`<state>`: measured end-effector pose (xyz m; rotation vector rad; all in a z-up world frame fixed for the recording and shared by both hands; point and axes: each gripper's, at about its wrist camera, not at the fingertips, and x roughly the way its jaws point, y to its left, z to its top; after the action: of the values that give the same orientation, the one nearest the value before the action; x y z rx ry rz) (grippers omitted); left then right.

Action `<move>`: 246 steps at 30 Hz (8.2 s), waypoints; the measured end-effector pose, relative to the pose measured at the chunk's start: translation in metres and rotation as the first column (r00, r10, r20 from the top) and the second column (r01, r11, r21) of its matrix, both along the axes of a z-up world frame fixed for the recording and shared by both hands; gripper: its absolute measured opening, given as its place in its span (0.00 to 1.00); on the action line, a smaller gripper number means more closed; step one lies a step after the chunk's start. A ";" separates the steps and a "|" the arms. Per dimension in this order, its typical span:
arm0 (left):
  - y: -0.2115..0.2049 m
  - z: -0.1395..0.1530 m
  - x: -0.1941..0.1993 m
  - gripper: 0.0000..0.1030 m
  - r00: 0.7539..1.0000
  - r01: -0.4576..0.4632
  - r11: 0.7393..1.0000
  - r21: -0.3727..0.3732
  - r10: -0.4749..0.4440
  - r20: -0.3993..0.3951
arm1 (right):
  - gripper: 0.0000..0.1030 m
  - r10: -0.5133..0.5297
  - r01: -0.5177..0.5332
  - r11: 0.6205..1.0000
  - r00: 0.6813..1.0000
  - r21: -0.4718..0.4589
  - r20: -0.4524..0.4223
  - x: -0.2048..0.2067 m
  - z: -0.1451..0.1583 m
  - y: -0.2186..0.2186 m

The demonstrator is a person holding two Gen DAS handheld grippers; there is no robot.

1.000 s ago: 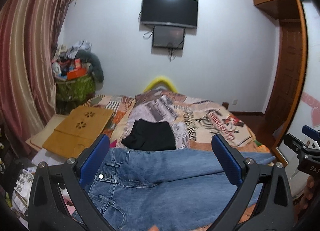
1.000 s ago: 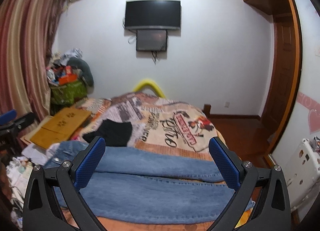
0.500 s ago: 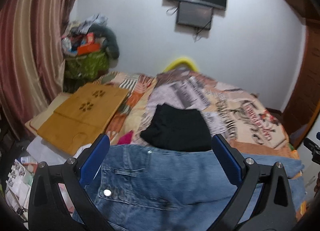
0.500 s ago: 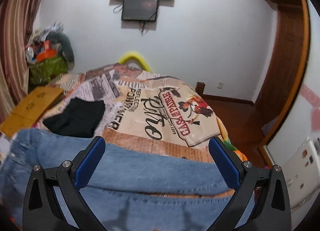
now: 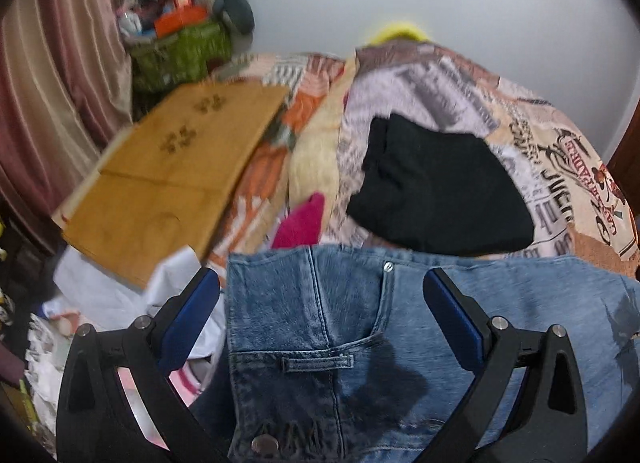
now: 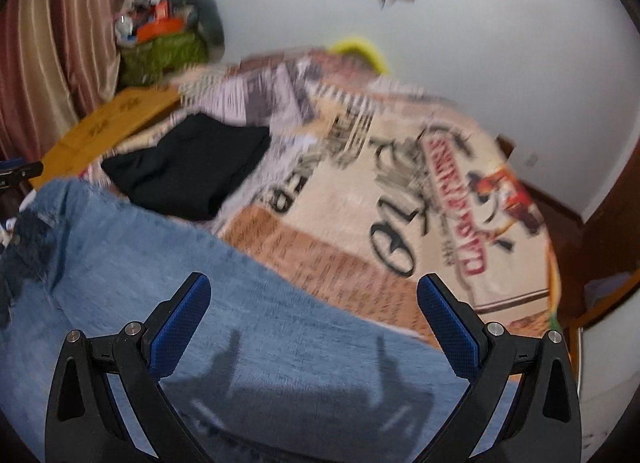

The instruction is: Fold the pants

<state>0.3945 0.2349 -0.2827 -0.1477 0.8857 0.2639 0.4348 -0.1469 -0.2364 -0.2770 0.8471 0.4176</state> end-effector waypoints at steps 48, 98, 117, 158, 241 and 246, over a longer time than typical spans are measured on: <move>-0.011 0.062 0.010 0.19 0.995 0.102 0.992 0.074 -0.101 -0.012 | 0.06 0.195 -0.195 0.981 0.978 0.006 -0.075 0.000 0.026 0.022; -0.049 0.062 -0.212 0.49 0.999 0.037 0.999 0.040 -0.037 -0.004 | 0.29 -0.095 0.111 0.988 0.985 0.104 -0.146 -0.204 0.027 -0.082; -0.176 0.021 -0.068 0.83 0.959 0.273 0.961 0.053 -0.267 -0.097 | 0.57 -0.330 0.360 0.929 0.910 0.081 -0.251 -0.071 -0.008 -0.151; -0.263 0.018 -0.071 0.86 0.885 0.463 0.877 0.130 -0.450 -0.115 | 0.67 -0.710 0.754 0.647 0.650 0.114 -0.271 -0.169 -0.017 -0.312; 0.014 -0.015 -0.214 0.24 0.984 -0.135 0.980 -0.143 0.115 -0.137 | 0.67 -0.021 0.059 0.990 0.960 0.128 -0.281 -0.186 -0.026 -0.023; -0.004 -0.044 -0.217 0.27 0.978 -0.130 0.990 -0.052 0.119 -0.170 | 0.67 -0.035 0.074 0.989 0.959 0.128 -0.280 -0.187 -0.025 -0.025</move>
<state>0.1773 0.2311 -0.3264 -0.2428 1.0532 0.3698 0.2473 -0.1717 -0.2611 -0.0672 1.0929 0.4673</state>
